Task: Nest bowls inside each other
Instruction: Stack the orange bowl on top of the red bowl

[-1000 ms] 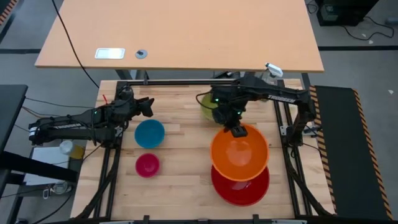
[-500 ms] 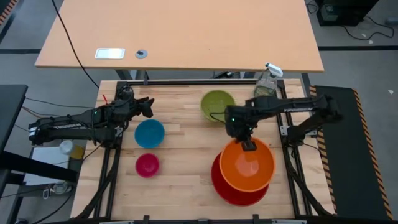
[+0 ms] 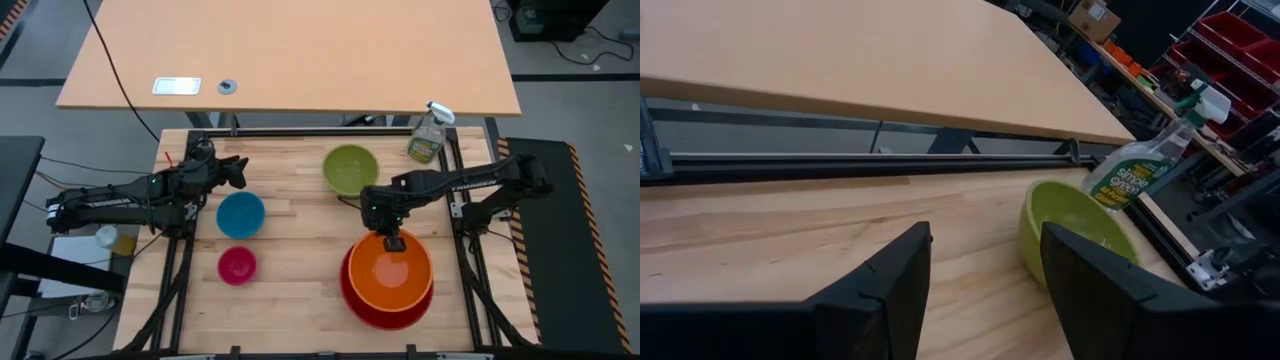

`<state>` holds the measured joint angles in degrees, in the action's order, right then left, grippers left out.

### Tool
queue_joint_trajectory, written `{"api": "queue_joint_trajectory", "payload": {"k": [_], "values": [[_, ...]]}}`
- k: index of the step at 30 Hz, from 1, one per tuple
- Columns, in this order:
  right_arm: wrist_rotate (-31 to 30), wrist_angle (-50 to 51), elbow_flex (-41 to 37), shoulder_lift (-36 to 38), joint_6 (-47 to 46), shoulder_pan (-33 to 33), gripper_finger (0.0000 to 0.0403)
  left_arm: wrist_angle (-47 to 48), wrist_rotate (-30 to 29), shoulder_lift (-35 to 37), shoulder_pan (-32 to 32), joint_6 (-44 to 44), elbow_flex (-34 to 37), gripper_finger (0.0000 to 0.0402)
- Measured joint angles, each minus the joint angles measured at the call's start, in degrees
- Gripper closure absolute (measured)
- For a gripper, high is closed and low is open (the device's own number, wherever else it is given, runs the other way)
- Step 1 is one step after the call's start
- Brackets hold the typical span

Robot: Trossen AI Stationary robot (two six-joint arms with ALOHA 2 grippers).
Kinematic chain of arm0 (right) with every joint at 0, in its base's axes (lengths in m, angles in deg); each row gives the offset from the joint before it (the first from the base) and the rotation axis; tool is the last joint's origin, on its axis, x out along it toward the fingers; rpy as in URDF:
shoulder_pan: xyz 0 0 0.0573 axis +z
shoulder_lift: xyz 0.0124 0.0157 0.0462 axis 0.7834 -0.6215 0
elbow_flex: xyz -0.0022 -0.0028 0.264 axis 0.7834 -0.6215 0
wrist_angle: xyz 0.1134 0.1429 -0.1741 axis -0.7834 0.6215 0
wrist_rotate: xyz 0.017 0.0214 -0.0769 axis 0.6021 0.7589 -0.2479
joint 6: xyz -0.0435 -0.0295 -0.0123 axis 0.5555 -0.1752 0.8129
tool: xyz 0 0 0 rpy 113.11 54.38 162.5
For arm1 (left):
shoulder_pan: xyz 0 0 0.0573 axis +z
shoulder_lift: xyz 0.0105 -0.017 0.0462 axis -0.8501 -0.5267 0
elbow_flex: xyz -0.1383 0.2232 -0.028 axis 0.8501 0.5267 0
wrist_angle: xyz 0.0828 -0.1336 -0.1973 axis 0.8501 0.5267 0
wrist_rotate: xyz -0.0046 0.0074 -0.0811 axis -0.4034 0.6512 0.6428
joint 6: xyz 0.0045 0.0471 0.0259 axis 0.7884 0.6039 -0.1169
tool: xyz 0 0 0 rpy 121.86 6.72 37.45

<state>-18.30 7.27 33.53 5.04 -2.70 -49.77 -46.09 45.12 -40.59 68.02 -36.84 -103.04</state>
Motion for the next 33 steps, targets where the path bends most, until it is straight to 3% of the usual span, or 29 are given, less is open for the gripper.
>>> {"api": "queue_joint_trajectory", "payload": {"k": [13,25,33], "values": [[-0.08,-1.18,-1.28,-0.04,0.3,0.51,0.0353,-0.09,0.0,0.0,0.0,0.05,0.0,0.0209],[2.09,0.28,-1.21,-0.04,0.15,0.5,0.0288,-0.07,0.63,0.0,0.0,0.06,0.0,0.0209],[2.44,2.18,0.62,-0.04,-2.91,0.5,0.0214,-0.07,1.4,0.0,0.0,0.08,0.0,0.0209]]}}
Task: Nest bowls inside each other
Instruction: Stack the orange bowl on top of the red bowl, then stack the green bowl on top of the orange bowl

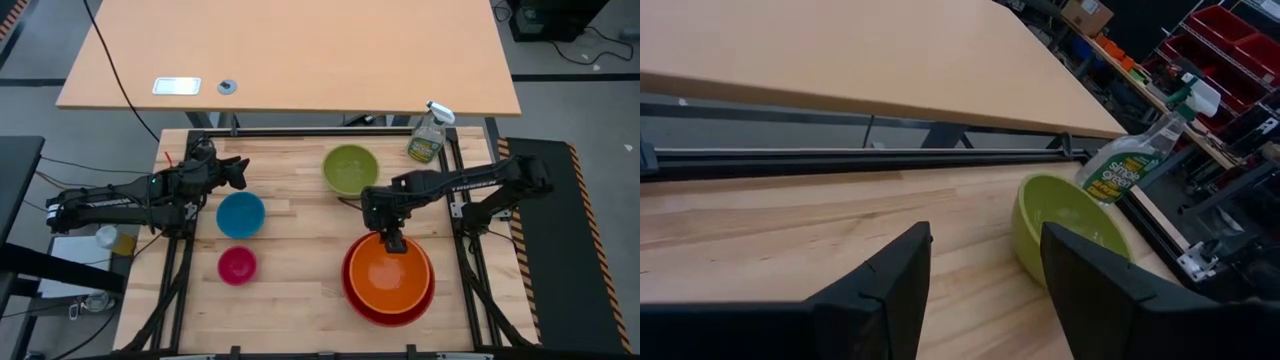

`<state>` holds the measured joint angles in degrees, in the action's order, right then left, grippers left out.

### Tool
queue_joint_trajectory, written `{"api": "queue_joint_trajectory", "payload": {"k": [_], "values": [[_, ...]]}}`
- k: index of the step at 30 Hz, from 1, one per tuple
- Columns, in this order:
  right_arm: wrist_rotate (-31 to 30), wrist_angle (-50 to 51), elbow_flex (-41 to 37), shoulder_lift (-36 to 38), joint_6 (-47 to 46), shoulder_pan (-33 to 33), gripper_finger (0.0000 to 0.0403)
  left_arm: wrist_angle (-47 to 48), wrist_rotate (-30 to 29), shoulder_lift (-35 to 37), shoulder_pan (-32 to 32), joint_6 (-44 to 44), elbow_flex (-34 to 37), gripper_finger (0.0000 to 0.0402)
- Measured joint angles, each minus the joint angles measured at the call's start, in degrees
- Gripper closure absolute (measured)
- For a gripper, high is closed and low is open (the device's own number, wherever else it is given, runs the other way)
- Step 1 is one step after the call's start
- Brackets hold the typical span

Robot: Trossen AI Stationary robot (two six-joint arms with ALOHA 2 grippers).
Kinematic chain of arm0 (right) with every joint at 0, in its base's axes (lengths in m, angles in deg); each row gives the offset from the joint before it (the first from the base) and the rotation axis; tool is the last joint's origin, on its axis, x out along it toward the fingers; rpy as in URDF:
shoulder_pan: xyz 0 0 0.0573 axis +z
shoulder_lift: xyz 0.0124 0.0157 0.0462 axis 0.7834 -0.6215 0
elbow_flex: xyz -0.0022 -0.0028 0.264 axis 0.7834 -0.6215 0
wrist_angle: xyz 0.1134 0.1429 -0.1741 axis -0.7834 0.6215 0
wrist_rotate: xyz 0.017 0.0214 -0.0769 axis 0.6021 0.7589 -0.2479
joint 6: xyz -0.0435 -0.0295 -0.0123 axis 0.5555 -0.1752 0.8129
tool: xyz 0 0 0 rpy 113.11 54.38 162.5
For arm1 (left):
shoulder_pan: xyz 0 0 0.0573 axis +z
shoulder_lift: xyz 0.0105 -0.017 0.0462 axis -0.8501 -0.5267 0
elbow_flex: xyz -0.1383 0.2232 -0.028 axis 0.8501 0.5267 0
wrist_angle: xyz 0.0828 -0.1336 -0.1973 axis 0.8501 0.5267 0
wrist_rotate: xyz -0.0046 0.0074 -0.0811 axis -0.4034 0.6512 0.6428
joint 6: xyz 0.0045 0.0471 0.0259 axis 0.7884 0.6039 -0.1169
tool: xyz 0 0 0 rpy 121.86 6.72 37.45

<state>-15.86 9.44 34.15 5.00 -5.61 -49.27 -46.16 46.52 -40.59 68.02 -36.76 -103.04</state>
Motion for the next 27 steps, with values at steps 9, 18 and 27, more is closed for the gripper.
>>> {"api": "queue_joint_trajectory", "payload": {"k": [9,18,27], "values": [[-5.49,6.73,8.49,0.02,1.09,-0.18,0.0167,-2.2,0.11,0.0,0.0,0.85,0.0,0.0209],[-9.06,8.48,8.48,0.0,0.56,-0.58,0.0162,-5.46,0.15,-0.02,0.0,4.59,0.0,0.0209],[-24.5,11.9,7.66,0.0,-2.73,0.65,0.0162,-5.17,0.13,-0.02,0.0,6.03,0.0,0.0209]]}}
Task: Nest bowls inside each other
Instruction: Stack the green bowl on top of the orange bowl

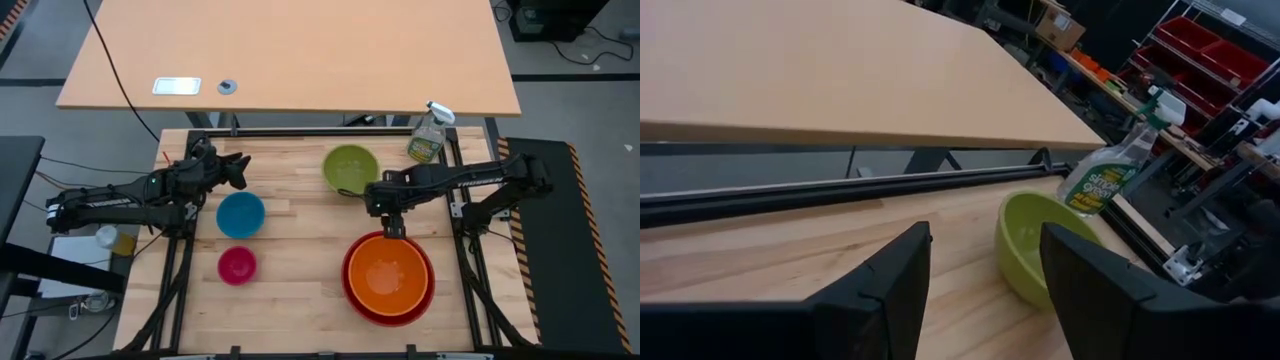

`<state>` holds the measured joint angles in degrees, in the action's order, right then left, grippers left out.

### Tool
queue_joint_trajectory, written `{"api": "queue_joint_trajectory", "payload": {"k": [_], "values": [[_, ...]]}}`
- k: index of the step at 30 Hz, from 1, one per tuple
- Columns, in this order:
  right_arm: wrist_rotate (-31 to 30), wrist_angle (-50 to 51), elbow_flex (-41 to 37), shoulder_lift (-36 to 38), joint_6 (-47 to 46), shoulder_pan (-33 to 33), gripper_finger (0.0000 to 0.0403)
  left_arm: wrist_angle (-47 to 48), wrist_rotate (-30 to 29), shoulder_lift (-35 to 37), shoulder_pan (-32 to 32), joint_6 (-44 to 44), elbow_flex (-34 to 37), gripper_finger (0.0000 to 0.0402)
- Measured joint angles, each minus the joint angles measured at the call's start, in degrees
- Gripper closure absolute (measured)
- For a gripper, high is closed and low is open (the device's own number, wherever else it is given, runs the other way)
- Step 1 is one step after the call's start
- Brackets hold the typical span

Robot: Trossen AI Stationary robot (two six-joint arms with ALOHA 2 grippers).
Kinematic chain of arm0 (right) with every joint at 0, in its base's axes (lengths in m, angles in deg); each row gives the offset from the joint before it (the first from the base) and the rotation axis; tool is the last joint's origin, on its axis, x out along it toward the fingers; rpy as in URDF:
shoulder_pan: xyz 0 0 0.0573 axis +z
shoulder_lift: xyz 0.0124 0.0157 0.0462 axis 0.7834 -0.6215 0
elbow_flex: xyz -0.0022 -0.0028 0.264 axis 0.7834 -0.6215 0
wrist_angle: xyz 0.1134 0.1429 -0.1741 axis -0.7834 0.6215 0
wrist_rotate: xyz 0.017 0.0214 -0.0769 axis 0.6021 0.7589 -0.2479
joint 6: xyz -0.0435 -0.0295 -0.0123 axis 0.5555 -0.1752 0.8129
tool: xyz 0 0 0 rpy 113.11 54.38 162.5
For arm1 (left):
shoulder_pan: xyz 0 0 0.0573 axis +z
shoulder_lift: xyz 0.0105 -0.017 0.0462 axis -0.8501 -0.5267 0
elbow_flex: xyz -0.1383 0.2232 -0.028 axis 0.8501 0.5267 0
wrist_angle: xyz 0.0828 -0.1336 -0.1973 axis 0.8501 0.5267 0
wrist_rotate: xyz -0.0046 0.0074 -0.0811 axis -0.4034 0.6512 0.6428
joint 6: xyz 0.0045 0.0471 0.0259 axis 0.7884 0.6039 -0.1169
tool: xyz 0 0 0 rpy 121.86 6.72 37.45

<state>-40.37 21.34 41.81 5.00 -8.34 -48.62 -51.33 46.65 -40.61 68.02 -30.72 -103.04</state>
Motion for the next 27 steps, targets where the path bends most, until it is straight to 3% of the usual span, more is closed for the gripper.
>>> {"api": "queue_joint_trajectory", "payload": {"k": [5,9,13,19,27], "values": [[-1.41,-0.06,-3.61,0.0,-6.96,0.69,0.0162,0.2,0.0,0.0,0.0,0.0,0.0,0.0209],[0.76,-1.0,-5.65,-0.02,-7.74,1.86,0.0163,0.19,0.0,-0.04,0.0,0.0,0.0,0.0209],[-1.74,-1.69,-6.02,0.03,-8.7,2.7,0.0163,0.22,0.0,-0.31,-0.01,0.02,0.0,0.0209],[-0.71,-5.18,-6.02,0.59,-9.65,2.95,0.0163,0.09,0.0,-0.36,-0.02,0.0,0.0,0.0209],[-4.16,-16.76,-6.02,-2.15,-7.23,-3.24,0.0163,-0.08,0.02,-0.37,-0.02,-0.15,0.0,0.0209]]}}
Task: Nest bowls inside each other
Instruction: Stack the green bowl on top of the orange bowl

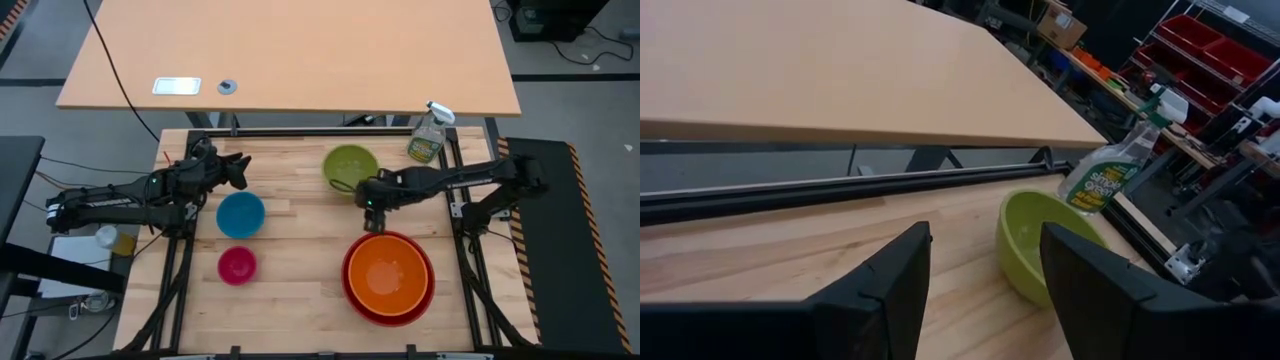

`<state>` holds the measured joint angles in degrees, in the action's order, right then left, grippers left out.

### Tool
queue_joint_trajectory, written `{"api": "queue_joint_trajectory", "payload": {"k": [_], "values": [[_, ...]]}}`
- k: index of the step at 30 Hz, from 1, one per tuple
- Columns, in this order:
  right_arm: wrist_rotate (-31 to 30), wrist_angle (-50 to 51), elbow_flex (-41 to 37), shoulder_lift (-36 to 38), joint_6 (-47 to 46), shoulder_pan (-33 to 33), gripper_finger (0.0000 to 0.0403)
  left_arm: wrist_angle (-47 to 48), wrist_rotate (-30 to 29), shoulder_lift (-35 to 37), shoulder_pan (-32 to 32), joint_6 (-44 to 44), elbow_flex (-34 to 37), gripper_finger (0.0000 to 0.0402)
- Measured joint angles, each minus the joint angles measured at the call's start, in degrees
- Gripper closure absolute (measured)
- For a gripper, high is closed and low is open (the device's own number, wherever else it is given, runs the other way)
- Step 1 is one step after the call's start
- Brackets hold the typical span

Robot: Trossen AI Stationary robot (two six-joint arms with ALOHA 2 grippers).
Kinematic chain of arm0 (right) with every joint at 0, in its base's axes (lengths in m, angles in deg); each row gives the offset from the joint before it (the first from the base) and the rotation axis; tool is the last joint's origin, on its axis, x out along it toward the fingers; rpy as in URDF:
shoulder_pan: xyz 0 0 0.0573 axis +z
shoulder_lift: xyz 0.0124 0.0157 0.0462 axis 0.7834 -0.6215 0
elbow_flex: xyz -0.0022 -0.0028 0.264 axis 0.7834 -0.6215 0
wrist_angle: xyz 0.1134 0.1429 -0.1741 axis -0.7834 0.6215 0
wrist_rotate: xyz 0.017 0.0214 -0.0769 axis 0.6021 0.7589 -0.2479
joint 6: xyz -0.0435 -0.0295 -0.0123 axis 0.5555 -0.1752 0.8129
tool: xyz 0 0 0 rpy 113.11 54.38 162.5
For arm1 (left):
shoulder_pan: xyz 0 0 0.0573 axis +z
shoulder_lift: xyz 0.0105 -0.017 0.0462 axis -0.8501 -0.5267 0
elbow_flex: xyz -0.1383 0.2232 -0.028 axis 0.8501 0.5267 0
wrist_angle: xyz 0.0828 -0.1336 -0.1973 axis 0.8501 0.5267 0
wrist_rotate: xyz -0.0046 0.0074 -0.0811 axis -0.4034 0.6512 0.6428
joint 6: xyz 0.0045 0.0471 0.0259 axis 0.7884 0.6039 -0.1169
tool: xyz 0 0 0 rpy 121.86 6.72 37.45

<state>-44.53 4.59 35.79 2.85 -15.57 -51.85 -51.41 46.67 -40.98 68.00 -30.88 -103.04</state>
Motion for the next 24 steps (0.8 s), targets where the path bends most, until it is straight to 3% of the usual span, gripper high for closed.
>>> {"api": "queue_joint_trajectory", "payload": {"k": [7,16,24], "values": [[-0.1,-9.37,0.0,-5.91,15.98,-4.96,0.0163,-0.04,0.0,0.0,0.0,0.07,0.0,0.0209],[-2.85,-10.78,0.0,-14.2,22.62,-9.02,0.0173,-0.02,0.0,0.0,0.0,0.11,0.0,0.0209],[-0.92,-12.06,0.0,-18.48,22.72,-10.46,0.0251,-0.02,0.0,0.01,0.0,0.11,0.0,0.0209]]}}
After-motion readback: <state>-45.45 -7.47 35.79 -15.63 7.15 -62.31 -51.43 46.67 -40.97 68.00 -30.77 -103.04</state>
